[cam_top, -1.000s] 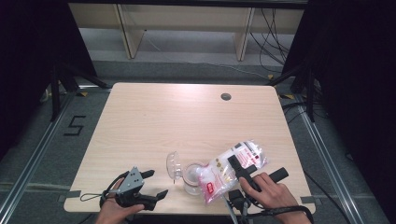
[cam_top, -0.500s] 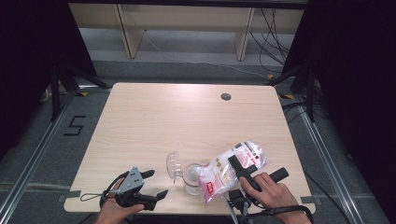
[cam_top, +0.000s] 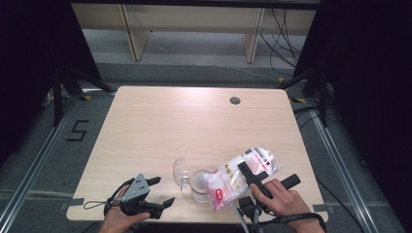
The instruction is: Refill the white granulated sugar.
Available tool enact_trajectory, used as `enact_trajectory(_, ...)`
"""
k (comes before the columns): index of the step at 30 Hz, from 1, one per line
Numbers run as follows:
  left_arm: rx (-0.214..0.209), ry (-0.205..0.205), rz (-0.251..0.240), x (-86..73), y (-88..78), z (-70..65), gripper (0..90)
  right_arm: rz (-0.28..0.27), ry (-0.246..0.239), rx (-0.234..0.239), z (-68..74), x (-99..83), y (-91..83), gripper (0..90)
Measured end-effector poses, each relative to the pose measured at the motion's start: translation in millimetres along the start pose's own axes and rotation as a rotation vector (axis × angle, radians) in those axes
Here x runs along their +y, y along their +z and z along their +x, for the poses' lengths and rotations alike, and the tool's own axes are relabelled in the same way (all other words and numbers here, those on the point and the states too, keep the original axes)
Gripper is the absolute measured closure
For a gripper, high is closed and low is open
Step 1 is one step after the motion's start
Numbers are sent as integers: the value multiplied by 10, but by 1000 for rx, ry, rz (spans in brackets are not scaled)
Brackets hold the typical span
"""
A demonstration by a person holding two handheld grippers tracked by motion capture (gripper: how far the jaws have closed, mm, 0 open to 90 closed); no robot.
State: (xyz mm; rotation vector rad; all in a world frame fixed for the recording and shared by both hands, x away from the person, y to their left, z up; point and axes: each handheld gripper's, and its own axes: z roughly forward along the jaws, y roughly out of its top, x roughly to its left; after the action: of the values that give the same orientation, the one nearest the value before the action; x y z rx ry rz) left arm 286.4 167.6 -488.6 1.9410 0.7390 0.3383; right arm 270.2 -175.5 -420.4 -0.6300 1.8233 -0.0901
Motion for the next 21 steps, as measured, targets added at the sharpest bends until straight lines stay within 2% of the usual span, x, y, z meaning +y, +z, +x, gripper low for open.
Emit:
enact_trajectory(15, 1, 0, 0, 1, -3, 0, 160, -10, -12, 2, 1, -6, 13, 576)
enact_trajectory(21, 0, -6, -6, 1, -1, -4, 159, -8, 15, 4, 24, -12, 15, 580)
